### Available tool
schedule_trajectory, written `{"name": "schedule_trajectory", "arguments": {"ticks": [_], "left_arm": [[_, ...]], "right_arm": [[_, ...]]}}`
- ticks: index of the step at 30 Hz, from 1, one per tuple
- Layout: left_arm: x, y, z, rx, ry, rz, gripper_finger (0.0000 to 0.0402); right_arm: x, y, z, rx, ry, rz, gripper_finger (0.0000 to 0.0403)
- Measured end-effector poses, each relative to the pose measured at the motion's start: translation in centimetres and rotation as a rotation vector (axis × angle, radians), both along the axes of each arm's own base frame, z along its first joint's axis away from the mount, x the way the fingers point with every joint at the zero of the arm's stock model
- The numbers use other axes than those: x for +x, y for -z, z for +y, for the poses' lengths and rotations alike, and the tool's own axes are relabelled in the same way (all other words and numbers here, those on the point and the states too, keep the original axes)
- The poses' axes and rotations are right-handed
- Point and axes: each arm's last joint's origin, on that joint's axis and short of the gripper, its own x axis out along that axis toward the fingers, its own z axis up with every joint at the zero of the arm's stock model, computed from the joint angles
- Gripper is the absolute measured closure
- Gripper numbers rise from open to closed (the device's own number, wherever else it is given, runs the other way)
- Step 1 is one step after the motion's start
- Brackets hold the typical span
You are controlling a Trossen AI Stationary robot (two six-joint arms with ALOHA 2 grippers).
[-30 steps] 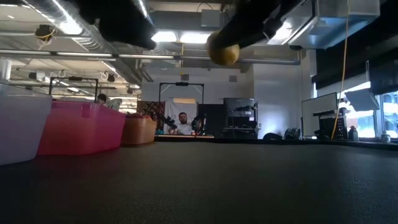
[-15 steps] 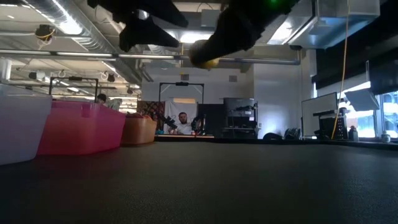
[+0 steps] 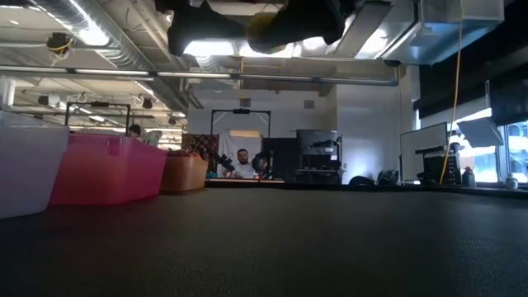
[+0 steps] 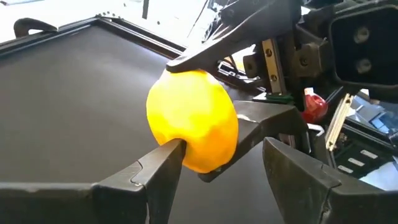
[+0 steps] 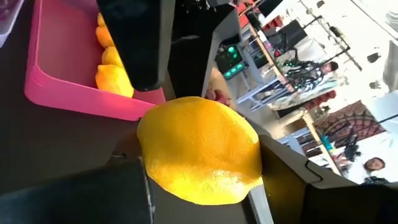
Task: Sort produce into baskets
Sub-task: Put the lemon into the pink bin
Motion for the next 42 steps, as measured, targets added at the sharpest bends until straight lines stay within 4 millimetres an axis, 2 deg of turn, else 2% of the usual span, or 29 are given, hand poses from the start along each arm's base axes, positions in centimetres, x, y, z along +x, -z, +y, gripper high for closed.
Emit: {"name": "schedule_trajectory", "arguments": {"ticks": [6,11,20,27,32,39,42], "left_arm": [[-0.6,-1.0,0.4,0.01,-0.02,-0.024,0.018],[-0.9,-1.0,0.6,0.005,-0.032,-0.005,0.0175],[-0.7,-1.0,1.1,-0.077,-0.051,-0.016,0.0086],[-0.3,-1.4,0.8,-0.101,0.033,-0.068,0.0076],[-0.3,-1.6,0.6,-0.117,0.087,-0.082,0.0091],[-0.3,-1.8,0.4,-0.129,0.125,-0.092,0.0162],[-0.3,-1.8,0.3,-0.122,0.132,-0.091,0.0184]], "right_arm": [[-0.1,-0.2,0.2,-0.012,0.03,-0.014,0.0247],[0.0,-0.4,0.2,-0.029,0.026,-0.021,0.0247],[0.1,-0.7,0.2,-0.033,0.006,-0.039,0.0247],[0.4,-1.4,0.5,-0.052,-0.095,-0.067,0.0247],[0.6,-2.0,0.7,-0.072,-0.154,-0.102,0.0247],[0.7,-2.3,0.8,-0.089,-0.187,-0.119,0.0244],[0.7,-2.3,0.8,-0.087,-0.194,-0.117,0.0222]]}}
